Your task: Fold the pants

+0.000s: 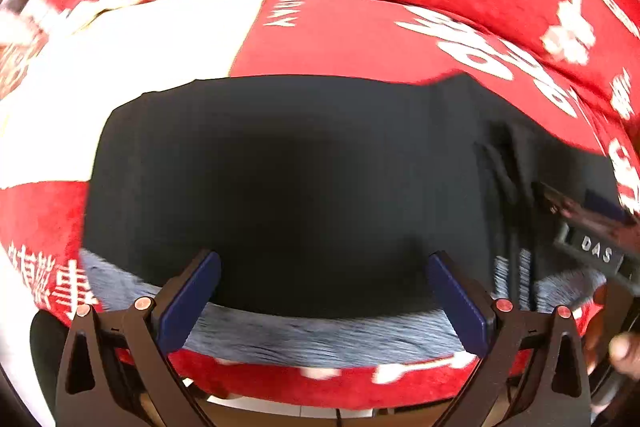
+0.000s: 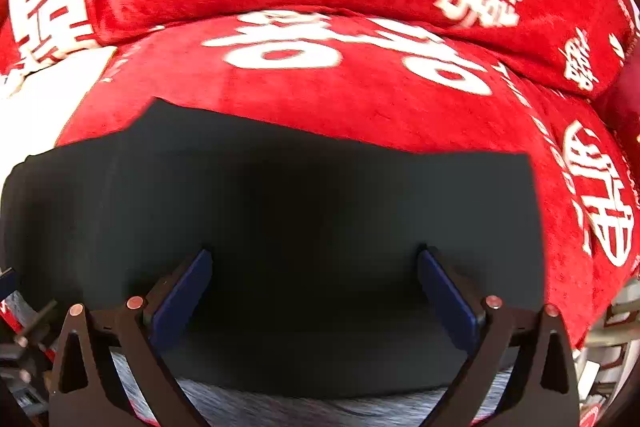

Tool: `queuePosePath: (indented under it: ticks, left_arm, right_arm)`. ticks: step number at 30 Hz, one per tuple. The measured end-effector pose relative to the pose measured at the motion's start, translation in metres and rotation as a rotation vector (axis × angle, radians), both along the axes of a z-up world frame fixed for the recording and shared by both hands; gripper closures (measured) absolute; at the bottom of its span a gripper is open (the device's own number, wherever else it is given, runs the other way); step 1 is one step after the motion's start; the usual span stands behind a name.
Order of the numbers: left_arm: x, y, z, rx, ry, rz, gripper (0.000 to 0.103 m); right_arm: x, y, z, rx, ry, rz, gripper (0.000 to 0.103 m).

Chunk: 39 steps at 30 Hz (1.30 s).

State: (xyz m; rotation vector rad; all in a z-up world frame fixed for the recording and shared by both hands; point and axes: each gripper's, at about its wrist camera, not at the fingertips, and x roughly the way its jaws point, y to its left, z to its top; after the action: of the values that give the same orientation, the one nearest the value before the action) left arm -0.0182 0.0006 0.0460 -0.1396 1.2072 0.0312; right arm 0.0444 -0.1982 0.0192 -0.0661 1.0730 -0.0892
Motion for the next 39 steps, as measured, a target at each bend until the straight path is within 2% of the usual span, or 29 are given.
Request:
queuePosePath:
  ticks: [3, 5, 8, 11, 13, 15, 17, 20, 21, 22, 24, 25, 28, 32, 35, 39]
  left_arm:
    - [0.005, 0.030, -0.017, -0.016, 0.057, 0.056, 0.000]
    - [0.002, 0.039, -0.017, -0.052, 0.041, 0.061, 0.000]
    - [-0.002, 0.042, -0.016, -0.055, 0.022, 0.043, 0.000]
    - [-0.005, 0.036, -0.017, -0.018, 0.025, 0.018, 0.000]
    - [-0.010, 0.038, -0.007, -0.052, 0.001, 0.027, 0.000]
    - [-0.015, 0.045, 0.002, -0.058, -0.038, 0.037, 0.000]
    - [-0.017, 0.057, 0.002, -0.032, -0.044, 0.064, 0.000]
    - [-0.013, 0.068, -0.024, -0.053, 0.032, 0.092, 0.000]
    - [-0.015, 0.074, -0.025, -0.090, 0.011, 0.104, 0.000]
    - [-0.015, 0.075, -0.022, -0.089, 0.007, 0.109, 0.000]
    - [-0.017, 0.078, -0.017, -0.068, -0.007, 0.117, 0.000]
    - [-0.017, 0.082, -0.017, -0.064, -0.013, 0.127, 0.000]
    - [-0.015, 0.093, -0.025, -0.111, 0.006, 0.140, 0.000]
    - [-0.017, 0.092, -0.025, -0.101, 0.002, 0.128, 0.000]
    - [-0.018, 0.094, -0.025, -0.105, 0.002, 0.122, 0.000]
    - [-0.023, 0.094, -0.024, -0.095, -0.001, 0.108, 0.000]
  right_arm:
    - [0.008, 0.008, -0.002, -0.009, -0.028, -0.023, 0.000]
    - [0.017, 0.003, 0.002, 0.024, -0.012, -0.054, 0.000]
    - [0.017, -0.001, 0.012, 0.112, -0.064, -0.114, 0.000]
    - [0.024, 0.013, -0.001, 0.017, 0.003, -0.093, 0.001]
    - [0.012, 0.016, 0.011, 0.006, -0.033, -0.090, 0.000]
    - [-0.007, 0.018, 0.019, 0.044, -0.062, -0.066, 0.000]
    - [-0.029, 0.024, 0.014, 0.034, -0.059, -0.040, 0.000]
    - [-0.049, 0.036, -0.009, 0.000, 0.020, 0.030, 0.001]
    - [-0.055, 0.042, -0.008, -0.043, -0.005, 0.044, 0.000]
    - [-0.060, 0.050, -0.003, -0.076, -0.027, 0.065, 0.000]
    - [-0.062, 0.062, 0.009, -0.084, -0.064, 0.121, 0.000]
    - [-0.061, 0.072, 0.020, -0.089, -0.111, 0.155, 0.000]
    - [-0.047, 0.095, 0.035, -0.066, -0.173, 0.252, 0.000]
    - [-0.013, 0.115, 0.021, 0.006, -0.088, 0.328, 0.000]
    - [0.019, 0.115, -0.005, 0.045, 0.029, 0.314, 0.001]
    - [0.048, 0.112, -0.014, 0.110, 0.083, 0.271, 0.000]
